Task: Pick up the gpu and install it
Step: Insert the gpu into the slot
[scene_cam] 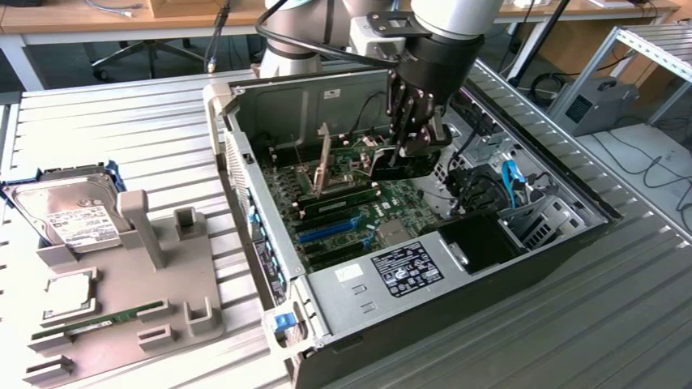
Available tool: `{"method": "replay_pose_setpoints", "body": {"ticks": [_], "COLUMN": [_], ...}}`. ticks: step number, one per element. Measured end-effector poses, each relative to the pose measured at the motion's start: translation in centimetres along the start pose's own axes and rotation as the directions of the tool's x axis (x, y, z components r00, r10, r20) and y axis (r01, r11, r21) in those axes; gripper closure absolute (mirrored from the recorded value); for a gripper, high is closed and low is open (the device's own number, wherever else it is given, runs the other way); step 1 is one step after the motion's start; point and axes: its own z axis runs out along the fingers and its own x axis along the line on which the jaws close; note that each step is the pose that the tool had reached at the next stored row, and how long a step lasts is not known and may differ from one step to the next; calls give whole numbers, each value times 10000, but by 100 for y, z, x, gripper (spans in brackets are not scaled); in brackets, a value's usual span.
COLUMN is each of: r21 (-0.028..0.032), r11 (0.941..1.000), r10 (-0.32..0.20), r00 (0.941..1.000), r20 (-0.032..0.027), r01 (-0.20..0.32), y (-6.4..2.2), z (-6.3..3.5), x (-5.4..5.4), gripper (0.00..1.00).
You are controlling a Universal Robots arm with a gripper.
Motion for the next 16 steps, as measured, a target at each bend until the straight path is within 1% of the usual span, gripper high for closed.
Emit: {"method": "replay_pose_setpoints", "body": {"ticks": [16], "r21": [-17], "r11": [9982], "r10": [-607], "r00": [9982], "r20": [1], "r01": [607], "y": [0], "z": [0], "x": [0], "gripper": [74]}}
